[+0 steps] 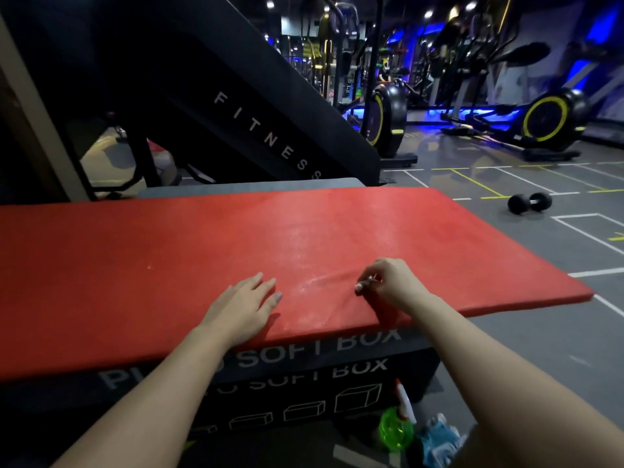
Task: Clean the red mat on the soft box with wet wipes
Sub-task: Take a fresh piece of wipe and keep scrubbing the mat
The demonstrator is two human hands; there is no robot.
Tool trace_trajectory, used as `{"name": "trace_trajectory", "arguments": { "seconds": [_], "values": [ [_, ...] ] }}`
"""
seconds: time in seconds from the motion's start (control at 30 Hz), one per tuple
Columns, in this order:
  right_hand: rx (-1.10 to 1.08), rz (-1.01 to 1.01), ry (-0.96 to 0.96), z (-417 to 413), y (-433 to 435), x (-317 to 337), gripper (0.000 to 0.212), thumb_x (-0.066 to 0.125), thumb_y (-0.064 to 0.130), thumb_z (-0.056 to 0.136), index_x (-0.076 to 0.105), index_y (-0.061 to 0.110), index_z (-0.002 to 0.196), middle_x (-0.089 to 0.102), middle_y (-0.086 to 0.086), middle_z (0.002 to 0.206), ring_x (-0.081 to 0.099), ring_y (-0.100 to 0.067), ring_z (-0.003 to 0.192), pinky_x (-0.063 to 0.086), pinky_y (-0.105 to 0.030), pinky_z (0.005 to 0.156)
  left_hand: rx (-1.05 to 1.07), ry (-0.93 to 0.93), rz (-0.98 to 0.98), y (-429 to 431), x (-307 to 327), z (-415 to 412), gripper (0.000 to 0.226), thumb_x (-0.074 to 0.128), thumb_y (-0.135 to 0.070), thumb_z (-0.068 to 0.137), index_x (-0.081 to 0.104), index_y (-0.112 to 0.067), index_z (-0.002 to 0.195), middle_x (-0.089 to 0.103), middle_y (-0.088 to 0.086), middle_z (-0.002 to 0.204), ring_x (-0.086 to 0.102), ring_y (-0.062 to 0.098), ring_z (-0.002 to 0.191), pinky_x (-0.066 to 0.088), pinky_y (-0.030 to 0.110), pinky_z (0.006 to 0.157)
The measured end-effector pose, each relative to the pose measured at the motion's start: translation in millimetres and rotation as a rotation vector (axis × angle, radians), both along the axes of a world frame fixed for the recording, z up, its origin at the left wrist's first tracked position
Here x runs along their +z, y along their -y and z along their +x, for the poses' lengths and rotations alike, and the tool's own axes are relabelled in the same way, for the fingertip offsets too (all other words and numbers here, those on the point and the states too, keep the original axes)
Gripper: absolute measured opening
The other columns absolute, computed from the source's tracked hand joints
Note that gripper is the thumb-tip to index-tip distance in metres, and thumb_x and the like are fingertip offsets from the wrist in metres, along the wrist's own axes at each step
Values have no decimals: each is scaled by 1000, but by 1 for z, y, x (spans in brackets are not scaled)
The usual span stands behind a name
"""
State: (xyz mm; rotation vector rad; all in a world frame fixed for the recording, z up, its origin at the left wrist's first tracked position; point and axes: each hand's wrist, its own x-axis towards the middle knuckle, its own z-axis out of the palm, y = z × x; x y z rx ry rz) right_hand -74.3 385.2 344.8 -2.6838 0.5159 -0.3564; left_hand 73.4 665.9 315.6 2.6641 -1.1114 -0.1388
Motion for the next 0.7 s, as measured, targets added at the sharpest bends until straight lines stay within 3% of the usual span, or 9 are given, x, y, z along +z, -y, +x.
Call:
{"name": "trace_trajectory", "arguments": {
  "seconds": [0.07, 0.17, 0.27, 0.37, 0.47, 0.57, 0.7],
  "values": [
    [-28, 19, 9, 14, 4, 2, 12, 72, 14, 84, 80, 21, 88, 74, -3, 87, 65, -16, 79, 43, -21, 66, -4, 39, -2, 6, 0, 5, 58, 28, -58, 105, 32, -35, 159, 21, -5, 169, 19, 16, 155, 16, 42, 126],
    [22, 59, -177, 13, 13, 19, 6, 80, 28, 78, 80, 26, 83, 72, 5, 68, 59, -2, 57, 39, -14, 49, -1, 67, -36, 17, 2, 15, 58, 30, -57, 105, 34, -34, 158, 23, -4, 168, 20, 16, 155, 15, 42, 126],
    [117, 133, -304, 3, 24, 29, 7, 82, 34, 75, 80, 29, 80, 70, 8, 63, 55, 0, 54, 39, -18, 48, 10, 96, -99, 32, 0, 26, 56, 33, -55, 106, 39, -31, 156, 30, -1, 166, 26, 17, 153, 18, 43, 126],
    [110, 122, -214, 21, 32, 20, 7, 80, 36, 77, 80, 29, 78, 69, 7, 61, 56, -2, 54, 39, -21, 51, 35, 127, -144, 47, -4, 38, 60, 29, -58, 103, 44, -28, 153, 34, 0, 164, 29, 18, 152, 20, 43, 125],
    [31, 66, -57, 64, 35, 5, 3, 77, 26, 80, 80, 27, 81, 70, 5, 68, 65, -8, 66, 41, -20, 56, 38, 134, -149, 60, -6, 54, 57, 31, -55, 105, 43, -29, 154, 27, -2, 167, 19, 15, 155, 17, 44, 126],
    [-23, 86, 58, 93, 45, -3, 8, 81, 34, 78, 80, 26, 79, 65, 8, 65, 54, 3, 58, 35, -11, 51, 50, 114, -136, 68, -10, 66, 55, 34, -51, 107, 37, -30, 157, 20, -5, 169, 10, 13, 157, 12, 45, 127],
    [15, 146, -73, 97, 57, 10, 4, 82, 31, 78, 80, 27, 77, 61, 12, 49, 53, 4, 48, 33, -10, 43, 32, 60, 43, 77, -17, 67, 58, 29, -55, 106, 23, -37, 161, 12, -9, 170, 5, 11, 157, 7, 46, 127]
  ]
}}
